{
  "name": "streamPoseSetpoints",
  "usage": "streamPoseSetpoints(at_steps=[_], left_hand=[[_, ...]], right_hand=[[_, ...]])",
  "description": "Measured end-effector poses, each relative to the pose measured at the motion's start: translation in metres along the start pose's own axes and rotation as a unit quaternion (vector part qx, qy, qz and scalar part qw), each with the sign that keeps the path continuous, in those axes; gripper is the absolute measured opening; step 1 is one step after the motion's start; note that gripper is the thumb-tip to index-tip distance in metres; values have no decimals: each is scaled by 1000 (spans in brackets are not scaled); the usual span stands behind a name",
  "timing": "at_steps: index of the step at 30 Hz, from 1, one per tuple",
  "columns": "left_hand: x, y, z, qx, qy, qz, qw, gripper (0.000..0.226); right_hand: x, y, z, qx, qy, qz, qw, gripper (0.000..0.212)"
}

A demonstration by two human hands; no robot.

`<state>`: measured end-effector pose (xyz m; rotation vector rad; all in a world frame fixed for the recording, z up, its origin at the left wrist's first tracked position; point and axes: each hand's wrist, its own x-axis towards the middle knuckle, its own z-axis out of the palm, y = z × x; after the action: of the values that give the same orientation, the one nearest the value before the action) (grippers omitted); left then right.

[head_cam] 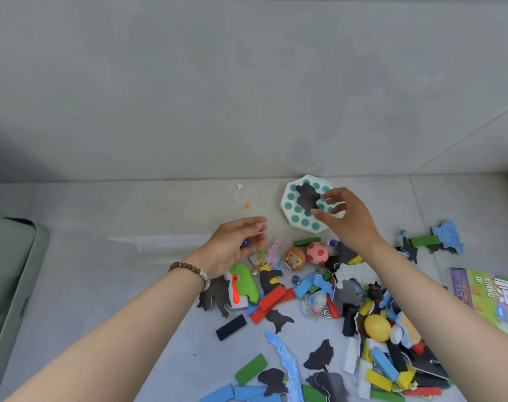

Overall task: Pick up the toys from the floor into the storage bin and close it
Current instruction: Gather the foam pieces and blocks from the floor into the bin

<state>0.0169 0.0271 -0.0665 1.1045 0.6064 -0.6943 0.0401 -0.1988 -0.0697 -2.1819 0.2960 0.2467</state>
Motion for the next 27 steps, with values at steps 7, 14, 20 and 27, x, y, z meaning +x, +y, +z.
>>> streamPoseSetpoints(at_steps=[7, 14, 20, 27], left_hand=[[0, -18, 13, -52, -24, -34, 998, 17], [-2, -25, 27, -50, -32, -57, 997, 32], [-8, -26, 44, -69, -67, -93, 991, 48], [-17, -24, 14, -138, -9, -88, 986, 31]], right_hand=[[-44, 22, -11, -116, -187, -44, 974, 36], [-51, 22, -10, -104, -118, -45, 987, 38], [-63, -22, -4, 68, -136, -87, 985, 34], [-57, 4, 4, 19, -104, -51, 993, 30]])
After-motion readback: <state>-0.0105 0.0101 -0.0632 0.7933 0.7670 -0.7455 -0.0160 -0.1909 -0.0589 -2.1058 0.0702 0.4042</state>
